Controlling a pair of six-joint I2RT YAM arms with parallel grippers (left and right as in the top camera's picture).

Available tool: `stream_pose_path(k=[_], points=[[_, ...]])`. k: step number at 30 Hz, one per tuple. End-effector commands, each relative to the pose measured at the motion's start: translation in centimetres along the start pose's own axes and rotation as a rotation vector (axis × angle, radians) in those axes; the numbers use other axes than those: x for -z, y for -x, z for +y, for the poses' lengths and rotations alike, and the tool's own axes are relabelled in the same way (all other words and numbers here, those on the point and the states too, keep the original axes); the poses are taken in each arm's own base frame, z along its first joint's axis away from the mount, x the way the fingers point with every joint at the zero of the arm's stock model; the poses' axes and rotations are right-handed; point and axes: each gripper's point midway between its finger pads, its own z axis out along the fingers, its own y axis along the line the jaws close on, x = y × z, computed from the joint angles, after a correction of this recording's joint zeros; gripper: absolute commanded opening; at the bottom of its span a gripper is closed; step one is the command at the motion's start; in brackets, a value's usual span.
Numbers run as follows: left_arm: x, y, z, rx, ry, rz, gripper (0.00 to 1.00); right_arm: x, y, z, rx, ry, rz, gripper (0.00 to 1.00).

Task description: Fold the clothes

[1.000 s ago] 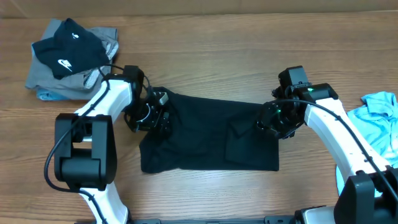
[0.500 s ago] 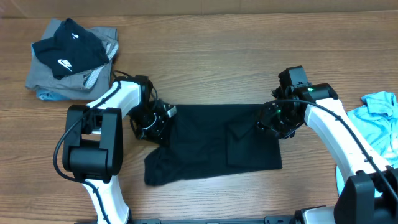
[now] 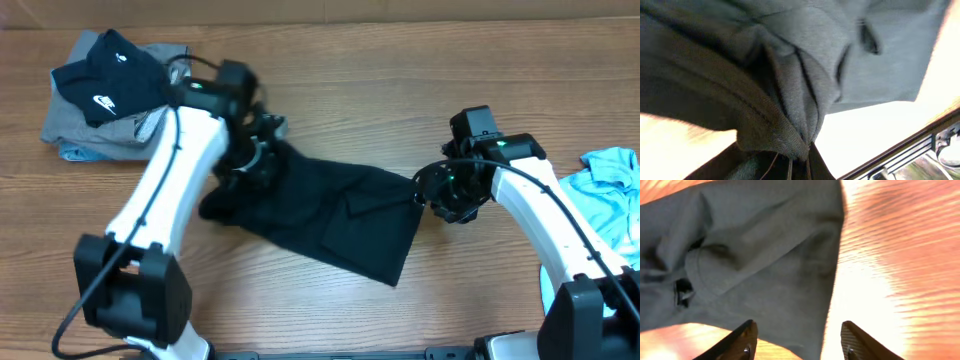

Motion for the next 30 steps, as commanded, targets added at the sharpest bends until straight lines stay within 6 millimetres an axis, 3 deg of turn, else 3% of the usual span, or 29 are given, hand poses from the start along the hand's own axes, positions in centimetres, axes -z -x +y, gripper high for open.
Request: stream_pose_path(k=[1,8,12,14,15,16,17,18,24,30], points=[[-0.7,0.4,-4.1,0.001,0.040,-0.017,0.04,2.0,2.5,-2.4,-0.111,-0.026,-0.096,0.57],[-4.5,0.1,-11.3,-0.105,0.084,-0.009,0.04,3.4,3.6,-6.3,-0.250,0.010,-0.088,0.57],[-6.4,0.3,-15.3,-0.153,0.101,-0.059,0.04,3.5,3.6,-6.7,-0.244,0.008,-0.088,0.57],[-7.6,0.9,-17.8,-0.194,0.094,-0.110,0.13,3.5,3.6,-6.7,-0.244,0.009,-0.089,0.57],[-8.0,1.1,-18.6,-0.217,0.090,-0.127,0.22,3.5,3.6,-6.7,-0.244,0.009,-0.089,0.57],[-8.6,1.2,-19.3,-0.237,0.089,-0.136,0.38,3.5,3.6,-6.7,-0.244,0.009,-0.089,0.57],[-8.9,1.1,-19.8,-0.251,0.086,-0.138,0.91,3.5,3.6,-6.7,-0.244,0.009,-0.088,0.57],[-9.3,0.8,-20.3,-0.272,0.086,-0.131,1.00,3.5,3.6,-6.7,-0.245,0.008,-0.087,0.57],[-8.8,-0.1,-19.6,-0.312,0.133,-0.090,1.00,3.5,3.5,-6.8,-0.219,0.005,-0.081,0.57],[-3.8,1.5,-16.0,-0.256,0.261,-0.104,1.00,3.4,3.1,-6.7,-0.194,0.007,-0.064,0.57]])
